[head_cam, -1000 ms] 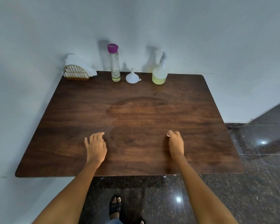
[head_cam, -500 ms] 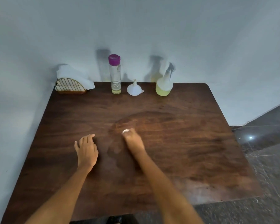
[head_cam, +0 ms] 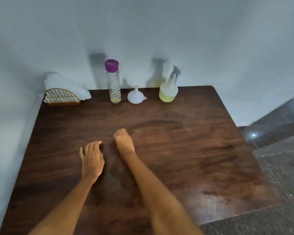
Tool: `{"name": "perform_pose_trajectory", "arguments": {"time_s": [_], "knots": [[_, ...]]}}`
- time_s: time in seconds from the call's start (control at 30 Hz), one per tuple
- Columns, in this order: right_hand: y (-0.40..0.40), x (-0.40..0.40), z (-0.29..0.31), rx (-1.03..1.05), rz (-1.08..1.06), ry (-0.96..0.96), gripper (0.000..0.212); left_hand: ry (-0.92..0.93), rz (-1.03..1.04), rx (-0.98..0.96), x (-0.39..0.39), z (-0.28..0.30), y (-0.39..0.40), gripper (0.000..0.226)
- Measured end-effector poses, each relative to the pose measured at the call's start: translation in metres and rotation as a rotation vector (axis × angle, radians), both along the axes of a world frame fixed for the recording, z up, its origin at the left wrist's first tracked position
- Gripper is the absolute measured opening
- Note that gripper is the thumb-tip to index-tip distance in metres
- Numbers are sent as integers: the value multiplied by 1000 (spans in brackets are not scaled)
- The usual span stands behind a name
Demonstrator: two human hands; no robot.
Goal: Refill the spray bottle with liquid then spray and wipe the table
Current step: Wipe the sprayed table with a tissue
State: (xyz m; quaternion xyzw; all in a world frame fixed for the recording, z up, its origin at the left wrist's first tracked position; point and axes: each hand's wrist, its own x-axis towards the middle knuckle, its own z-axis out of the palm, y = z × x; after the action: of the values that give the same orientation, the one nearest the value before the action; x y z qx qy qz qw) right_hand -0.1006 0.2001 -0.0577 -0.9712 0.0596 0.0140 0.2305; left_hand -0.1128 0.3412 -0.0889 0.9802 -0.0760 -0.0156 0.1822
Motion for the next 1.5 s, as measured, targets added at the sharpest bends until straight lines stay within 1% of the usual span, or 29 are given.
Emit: {"name": "perform_pose_trajectory", "arguments": {"time_s": [0.03, 0.07, 0.13, 0.17, 0.2, 0.27, 0.37, 0.43, 0.5, 0.57, 0.6, 0.67, 0.7, 0.73, 0.77, 0.8, 0.83, 0.9, 0.93, 1.0, 1.07, 1.13, 1.2, 1.27, 1.3, 1.33, 1.4, 1.43, 1.5], "knots": [[1, 2, -4, -25, 67, -11, 10, -11, -9, 8, 1, -1, -1, 35], [-12, 7, -9, -104, 82, 8, 6, -21, -20, 18, 3, -3, -1, 35], [-56, 7, -26, -260, 43, -71, 7, -30, -25, 23, 6, -5, -1, 34], [-79, 2, -25, -276, -17, -61, 9, -32, -27, 23, 7, -7, -2, 33], [-105, -1, -19, -243, -125, -56, 14, -39, -30, 21, 6, -9, -5, 33], [-166, -15, -18, -283, -349, -88, 27, -60, -48, 10, 3, -12, -12, 32], [-243, -58, -21, -368, -673, -55, 33, -89, -112, 7, -1, -13, -25, 33], [-273, -87, -27, -362, -900, -48, 32, -96, -139, 28, -5, -14, -29, 34], [-273, -100, -24, -298, -1020, -40, 31, -93, -142, 27, -10, -13, -32, 33], [-244, -105, -28, -205, -1006, -64, 28, -84, -137, 21, -19, -12, -37, 33], [-231, -103, -42, -167, -960, -26, 26, -81, -134, 20, -25, -13, -39, 33], [-223, -99, -124, -175, -784, 140, 25, -84, -116, 4, -41, -14, -45, 34], [-207, -99, -148, -174, -706, 157, 26, -87, -100, -8, -50, -15, -49, 34], [-183, -106, -156, -161, -644, 126, 25, -80, -82, -18, -62, -14, -55, 35], [-151, -118, -145, -144, -588, 94, 23, -67, -66, -27, -74, -13, -61, 36], [-118, -133, -117, -115, -506, 75, 23, -52, -58, -35, -84, -12, -66, 36], [-93, -154, -71, -82, -413, 42, 24, -42, -58, -46, -96, -10, -72, 36], [-87, -186, -33, -181, -240, -62, 27, -40, -72, -64, -120, -7, -84, 36], [-98, -209, -24, -270, -225, -106, 26, -43, -77, -70, -132, -5, -89, 35], [-136, -254, -25, -325, -337, -124, 24, -36, -72, -84, -156, -3, -99, 34], [-181, -300, -25, -306, -564, -97, 24, -28, -70, -98, -182, -1, -109, 34], [-217, -336, -22, -264, -788, -46, 30, -35, -91, -90, -205, 0, -116, 34], [-234, -357, -23, -175, -972, -26, 29, -53, -106, -72, -225, 1, -118, 34], [-222, -354, -26, -113, -1050, -27, 25, -52, -96, -66, -238, 3, -115, 34], [-207, -346, -27, -116, -998, -25, 26, -44, -85, -65, -242, 5, -112, 34], [-186, -336, -28, -134, -873, -35, 27, -41, -73, -57, -246, 6, -108, 33], [-138, -314, -33, -149, -519, -61, 26, -42, -51, -30, -251, 8, -99, 33], [-115, -304, -35, -179, -320, -84, 21, -43, -42, -18, -252, 8, -93, 33], [-87, -298, -39, -317, 13, -76, 10, -40, -23, -4, -253, 6, -81, 34]]}}
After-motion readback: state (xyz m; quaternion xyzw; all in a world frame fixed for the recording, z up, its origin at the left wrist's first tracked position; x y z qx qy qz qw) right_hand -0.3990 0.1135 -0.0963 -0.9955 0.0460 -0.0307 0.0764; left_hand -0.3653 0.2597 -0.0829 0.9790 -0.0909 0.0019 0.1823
